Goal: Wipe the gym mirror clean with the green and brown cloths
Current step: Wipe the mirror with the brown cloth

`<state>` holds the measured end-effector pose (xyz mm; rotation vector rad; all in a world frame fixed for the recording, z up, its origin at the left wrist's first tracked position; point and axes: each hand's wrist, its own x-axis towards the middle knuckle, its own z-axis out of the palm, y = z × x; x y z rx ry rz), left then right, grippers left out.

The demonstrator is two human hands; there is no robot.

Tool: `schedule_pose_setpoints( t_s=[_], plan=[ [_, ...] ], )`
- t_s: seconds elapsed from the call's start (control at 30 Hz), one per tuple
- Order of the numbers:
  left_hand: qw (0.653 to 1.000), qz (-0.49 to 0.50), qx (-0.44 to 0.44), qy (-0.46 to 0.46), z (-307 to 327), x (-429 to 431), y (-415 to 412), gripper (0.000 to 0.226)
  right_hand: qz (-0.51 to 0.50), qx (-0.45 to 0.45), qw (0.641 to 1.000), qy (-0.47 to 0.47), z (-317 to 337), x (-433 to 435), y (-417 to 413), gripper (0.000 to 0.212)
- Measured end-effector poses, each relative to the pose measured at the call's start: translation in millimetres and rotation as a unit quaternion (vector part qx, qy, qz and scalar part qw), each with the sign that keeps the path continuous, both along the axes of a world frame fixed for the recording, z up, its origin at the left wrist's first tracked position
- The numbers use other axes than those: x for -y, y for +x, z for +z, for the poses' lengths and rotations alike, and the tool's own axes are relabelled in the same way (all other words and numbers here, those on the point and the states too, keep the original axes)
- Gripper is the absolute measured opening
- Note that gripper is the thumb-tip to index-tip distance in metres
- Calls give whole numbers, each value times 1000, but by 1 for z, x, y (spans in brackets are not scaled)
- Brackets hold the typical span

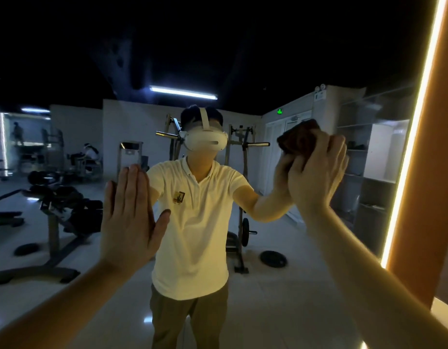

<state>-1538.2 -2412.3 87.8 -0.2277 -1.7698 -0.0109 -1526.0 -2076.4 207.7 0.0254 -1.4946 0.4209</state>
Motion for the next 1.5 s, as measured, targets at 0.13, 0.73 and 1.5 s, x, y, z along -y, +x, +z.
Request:
schedule_pose_setpoints(
  t_s=[0.13,0.73,1.5],
  plan=[
    [1000,2,-1,4,-1,0,1,88,42,60,997,32,-115,36,-3,39],
    [998,-48,35,-10,2,17,26,77,85,20,986,143,-61,135,-10,47],
    [989,30,133,-50,-37,65,42,90,122,22,918,375,-128,187,-9,46]
  ],
)
